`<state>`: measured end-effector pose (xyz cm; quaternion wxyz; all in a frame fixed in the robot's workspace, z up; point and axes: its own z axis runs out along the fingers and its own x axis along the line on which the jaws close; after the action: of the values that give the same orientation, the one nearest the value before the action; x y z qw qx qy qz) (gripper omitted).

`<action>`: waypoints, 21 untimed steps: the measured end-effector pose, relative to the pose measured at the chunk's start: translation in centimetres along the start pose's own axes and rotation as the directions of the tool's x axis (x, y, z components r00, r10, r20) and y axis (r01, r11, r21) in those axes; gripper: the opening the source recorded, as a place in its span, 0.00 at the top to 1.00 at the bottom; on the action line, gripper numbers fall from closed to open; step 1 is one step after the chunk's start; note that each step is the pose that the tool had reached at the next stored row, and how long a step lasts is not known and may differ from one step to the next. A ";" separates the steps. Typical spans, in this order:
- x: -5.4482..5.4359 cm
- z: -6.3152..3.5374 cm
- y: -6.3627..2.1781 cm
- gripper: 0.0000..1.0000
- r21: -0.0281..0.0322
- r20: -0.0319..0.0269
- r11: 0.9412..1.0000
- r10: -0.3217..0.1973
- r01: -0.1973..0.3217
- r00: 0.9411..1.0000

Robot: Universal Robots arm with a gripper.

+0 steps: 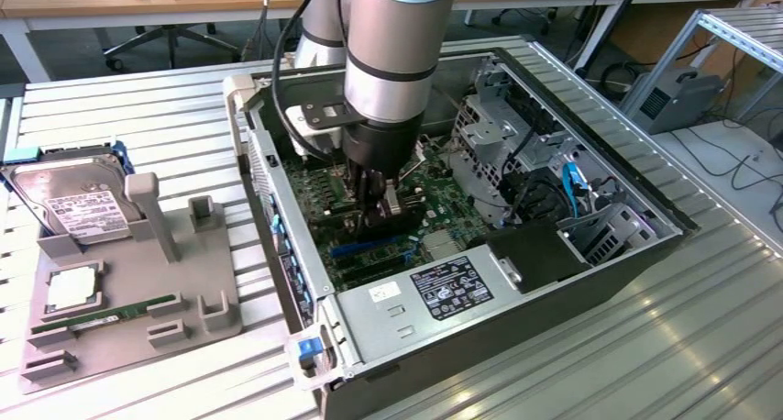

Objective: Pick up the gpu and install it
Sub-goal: 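Insert the gpu into the slot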

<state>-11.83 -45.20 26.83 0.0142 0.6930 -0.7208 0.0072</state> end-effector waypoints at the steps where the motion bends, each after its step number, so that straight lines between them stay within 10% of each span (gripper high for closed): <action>1: 0.0 0.00 0.00 0.73 0.001 0.000 1.000 -0.016 0.016 1.000; 9: 0.0 0.03 0.00 0.73 0.002 -0.001 0.999 -0.045 0.045 0.999; 15: -1.2 0.09 0.03 0.73 0.001 -0.023 0.999 -0.044 0.044 0.999; 21: -1.3 0.10 0.03 0.73 0.001 -0.024 0.999 -0.044 0.044 0.999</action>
<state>-11.81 -43.93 26.69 0.0223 0.7086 -0.7051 0.0158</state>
